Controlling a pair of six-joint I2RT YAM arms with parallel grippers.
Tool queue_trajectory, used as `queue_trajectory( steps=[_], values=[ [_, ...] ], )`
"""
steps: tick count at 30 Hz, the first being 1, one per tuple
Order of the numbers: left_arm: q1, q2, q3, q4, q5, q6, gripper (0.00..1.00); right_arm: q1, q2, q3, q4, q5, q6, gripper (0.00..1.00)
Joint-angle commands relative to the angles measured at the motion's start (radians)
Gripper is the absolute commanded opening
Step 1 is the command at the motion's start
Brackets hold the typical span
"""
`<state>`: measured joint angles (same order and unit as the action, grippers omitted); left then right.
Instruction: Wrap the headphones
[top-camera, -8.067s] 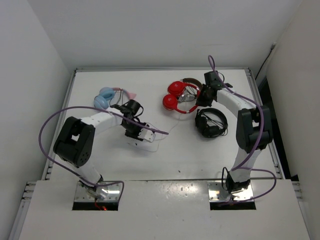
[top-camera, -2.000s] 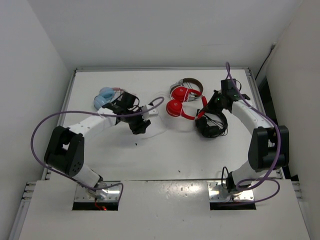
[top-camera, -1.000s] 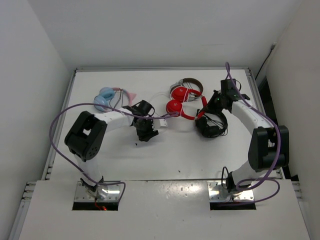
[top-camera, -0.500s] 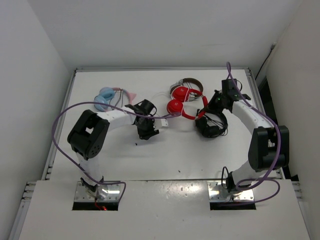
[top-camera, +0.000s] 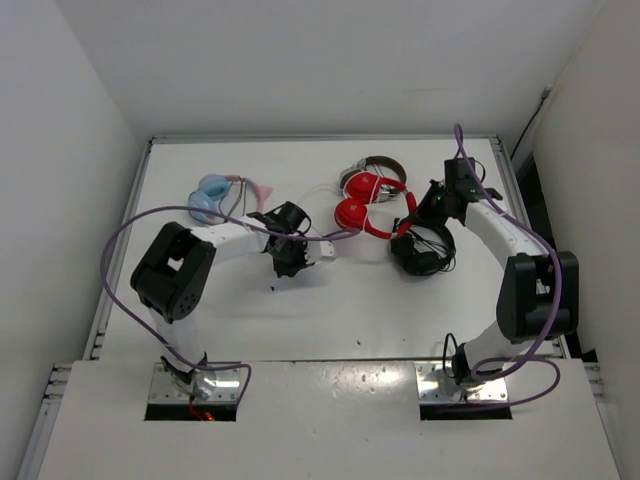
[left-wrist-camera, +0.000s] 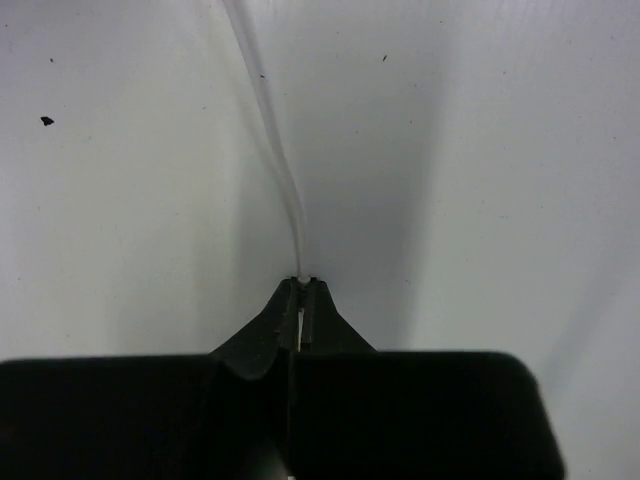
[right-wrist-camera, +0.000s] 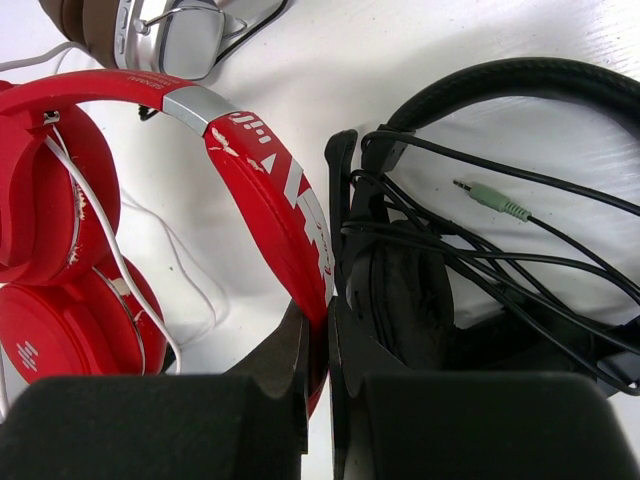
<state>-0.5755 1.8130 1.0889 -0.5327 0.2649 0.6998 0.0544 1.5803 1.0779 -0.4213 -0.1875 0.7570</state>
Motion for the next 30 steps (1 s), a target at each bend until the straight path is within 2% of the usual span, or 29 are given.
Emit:
queue_trajectory(
  steps=[1,12,25,30],
  values=[
    [0.002,0.055,-0.073,-0.098,-0.015,0.015,0.00,-0.005,-0.011,0.045,0.056,-0.044,0.028,0.00],
    [-0.037,-0.196,-0.142,-0.128,0.091,0.208,0.00,-0.025,0.009,0.079,0.067,-0.044,0.068,0.00],
    [-0.250,-0.483,-0.215,-0.279,0.161,0.510,0.00,-0.065,0.046,0.132,0.076,-0.066,0.126,0.00],
    [-0.317,-0.592,-0.215,-0.279,0.195,0.553,0.00,-0.074,0.075,0.168,0.067,-0.044,0.137,0.00]
  ],
)
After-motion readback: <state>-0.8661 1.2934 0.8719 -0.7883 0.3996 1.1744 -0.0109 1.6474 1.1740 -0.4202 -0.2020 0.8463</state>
